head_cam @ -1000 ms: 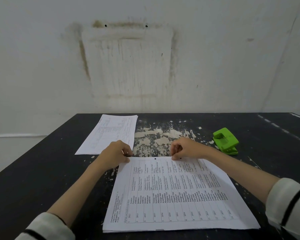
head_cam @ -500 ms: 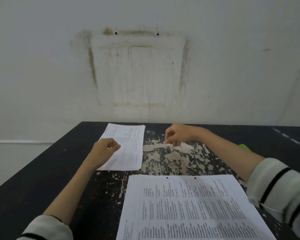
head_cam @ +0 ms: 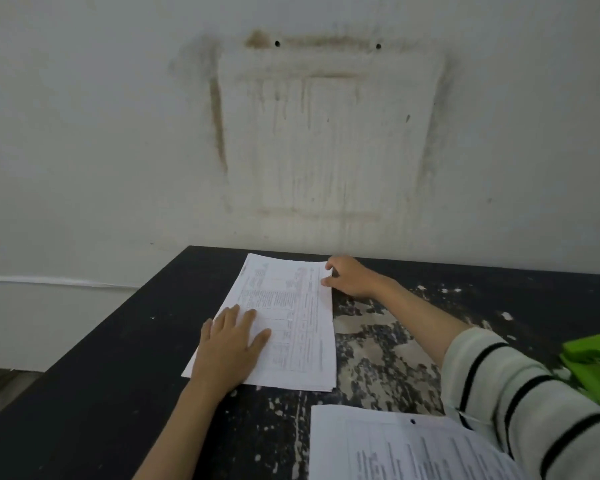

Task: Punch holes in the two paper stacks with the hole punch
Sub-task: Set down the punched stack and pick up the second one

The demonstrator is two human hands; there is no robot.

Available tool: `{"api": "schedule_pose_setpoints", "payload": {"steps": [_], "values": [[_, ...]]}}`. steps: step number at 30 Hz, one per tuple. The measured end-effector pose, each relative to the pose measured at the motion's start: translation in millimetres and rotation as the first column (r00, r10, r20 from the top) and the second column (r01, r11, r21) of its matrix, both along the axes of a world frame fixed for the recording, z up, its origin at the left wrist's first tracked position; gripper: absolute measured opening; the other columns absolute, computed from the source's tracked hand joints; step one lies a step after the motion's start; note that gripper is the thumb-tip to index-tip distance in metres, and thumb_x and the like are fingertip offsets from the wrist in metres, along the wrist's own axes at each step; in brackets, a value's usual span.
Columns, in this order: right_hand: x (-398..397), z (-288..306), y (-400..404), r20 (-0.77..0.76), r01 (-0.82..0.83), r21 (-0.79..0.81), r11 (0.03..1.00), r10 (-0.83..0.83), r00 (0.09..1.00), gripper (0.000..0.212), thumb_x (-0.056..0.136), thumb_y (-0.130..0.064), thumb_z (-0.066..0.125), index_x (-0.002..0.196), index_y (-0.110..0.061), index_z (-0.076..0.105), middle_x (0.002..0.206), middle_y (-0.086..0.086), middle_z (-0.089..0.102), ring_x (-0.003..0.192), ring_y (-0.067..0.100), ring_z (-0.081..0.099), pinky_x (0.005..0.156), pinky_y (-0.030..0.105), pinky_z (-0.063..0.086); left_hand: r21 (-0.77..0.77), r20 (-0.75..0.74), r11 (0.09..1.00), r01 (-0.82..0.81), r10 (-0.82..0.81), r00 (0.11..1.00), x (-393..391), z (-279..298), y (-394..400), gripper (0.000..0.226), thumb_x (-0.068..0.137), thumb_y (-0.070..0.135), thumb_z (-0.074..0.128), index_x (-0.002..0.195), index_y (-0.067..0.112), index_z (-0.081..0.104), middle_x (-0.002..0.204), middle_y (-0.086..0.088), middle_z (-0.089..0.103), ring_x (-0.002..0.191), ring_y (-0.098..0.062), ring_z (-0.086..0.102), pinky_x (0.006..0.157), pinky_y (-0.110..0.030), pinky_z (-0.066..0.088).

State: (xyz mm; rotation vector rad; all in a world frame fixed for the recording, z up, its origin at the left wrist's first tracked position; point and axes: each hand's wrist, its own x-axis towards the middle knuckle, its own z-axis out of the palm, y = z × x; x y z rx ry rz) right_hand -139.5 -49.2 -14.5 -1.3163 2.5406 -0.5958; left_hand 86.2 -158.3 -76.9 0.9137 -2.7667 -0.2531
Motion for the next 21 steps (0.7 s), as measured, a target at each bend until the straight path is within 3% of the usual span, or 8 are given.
{"api": "schedule_pose_setpoints", "payload": {"steps": [4,7,9,13,18,21], "values": [[-21,-9,-24,-0.020,0.079,-0.006,0.997,-0.080,0.997,0.048,0.093,-0.031,0.050,0.131,-0.003,0.040,0.135,0.017,0.041,0.119,0.026,0.042,0.098,0.036,0.039,-0.035,0.022,0.999,-0.007,0.008,1.000,1,-3,1,0.060,0.094,0.053,0.019,0.146,0.024,0.016,0.158,-0.004,0.013,0.145,-0.021,0.010,0.117,-0.042,0.006],[-33,-15,-37,0.016,0.115,-0.001,0.993,-0.115,0.993,0.054,0.094,-0.035,0.047,0.133,0.000,0.037,0.137,0.018,0.042,0.104,0.018,0.039,0.086,0.031,0.036,-0.070,0.013,0.997,-0.010,0.011,1.000,1,-3,1,0.060,0.094,0.054,0.019,0.146,0.025,0.017,0.157,-0.003,0.015,0.144,-0.019,0.013,0.117,-0.041,0.008],[-35,-20,-41,0.007,0.119,0.006,0.993,-0.119,0.993,0.052,0.093,-0.038,0.048,0.129,-0.001,0.040,0.133,0.016,0.046,0.109,0.022,0.046,0.089,0.033,0.039,-0.081,-0.005,0.997,-0.008,0.008,1.000,1,-3,2,0.059,0.093,0.054,0.020,0.145,0.025,0.019,0.156,-0.002,0.018,0.143,-0.018,0.015,0.117,-0.040,0.010],[-35,-25,-48,-0.048,0.110,-0.045,0.993,-0.112,0.992,0.038,0.088,-0.033,0.056,0.112,-0.004,0.049,0.119,0.014,0.051,0.107,0.026,0.048,0.085,0.033,0.040,-0.109,-0.017,0.994,-0.009,0.007,1.000,1,-2,2,0.057,0.093,0.055,0.020,0.142,0.027,0.023,0.154,0.001,0.022,0.142,-0.017,0.018,0.116,-0.039,0.012],[-35,-11,-56,0.040,0.114,0.039,0.993,-0.115,0.993,0.030,0.083,-0.022,0.059,0.099,0.003,0.056,0.098,0.016,0.056,0.092,0.029,0.056,0.070,0.031,0.044,-0.107,-0.017,0.994,-0.010,0.008,1.000,1,-4,2,0.056,0.093,0.055,0.020,0.141,0.027,0.024,0.153,0.002,0.024,0.142,-0.016,0.019,0.116,-0.039,0.013],[-32,-3,-59,0.102,0.120,0.057,0.991,-0.125,0.987,0.010,0.082,-0.015,0.058,0.078,-0.008,0.051,0.074,0.006,0.044,0.074,0.022,0.044,0.054,0.025,0.028,-0.100,-0.017,0.995,-0.013,0.011,1.000,1,-3,2,0.055,0.093,0.056,0.020,0.140,0.028,0.025,0.152,0.003,0.024,0.142,-0.015,0.018,0.116,-0.039,0.013]]}}
